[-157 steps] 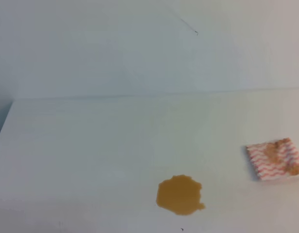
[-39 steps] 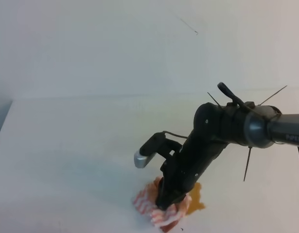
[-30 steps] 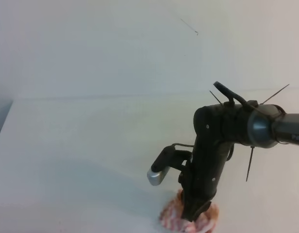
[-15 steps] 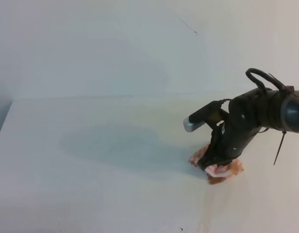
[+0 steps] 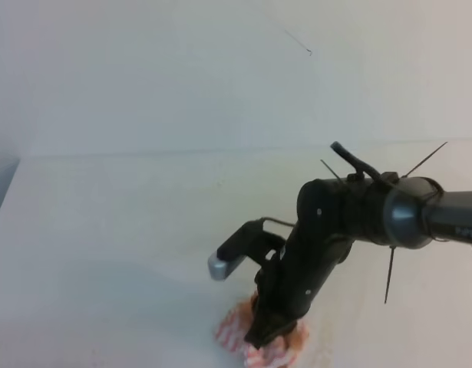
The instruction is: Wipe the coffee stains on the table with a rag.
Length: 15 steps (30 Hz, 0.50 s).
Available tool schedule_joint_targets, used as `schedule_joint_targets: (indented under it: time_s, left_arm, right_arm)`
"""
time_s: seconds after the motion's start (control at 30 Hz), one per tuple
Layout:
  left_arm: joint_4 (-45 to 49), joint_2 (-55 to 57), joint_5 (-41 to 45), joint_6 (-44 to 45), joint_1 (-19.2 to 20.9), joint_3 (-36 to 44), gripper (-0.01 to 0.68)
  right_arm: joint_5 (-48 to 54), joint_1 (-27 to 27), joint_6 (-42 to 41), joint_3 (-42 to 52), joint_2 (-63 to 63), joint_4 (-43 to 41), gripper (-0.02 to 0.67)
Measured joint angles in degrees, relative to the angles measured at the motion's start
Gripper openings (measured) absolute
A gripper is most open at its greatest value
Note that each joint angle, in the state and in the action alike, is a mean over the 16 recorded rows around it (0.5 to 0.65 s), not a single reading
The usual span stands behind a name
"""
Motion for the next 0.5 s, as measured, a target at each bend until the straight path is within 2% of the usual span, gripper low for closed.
schedule_joint_targets:
  time_s: [0.2, 0.33, 0.5]
  left_arm:
    - [0.0, 0.0, 0.0, 0.0, 0.0, 0.0, -0.001]
    - [0.0, 0.0, 0.0, 0.0, 0.0, 0.0, -0.001]
    - [0.0, 0.0, 0.0, 0.0, 0.0, 0.0, -0.001]
  right_arm:
    - [4.08, 3.74, 0.64, 4.37, -2.64, -1.27, 0.02]
    - [3.36, 4.0, 5.41, 8.24, -5.04, -8.24, 0.02]
    - [-2.72, 1.37, 13.7, 11.98, -7.35, -20.64, 0.02]
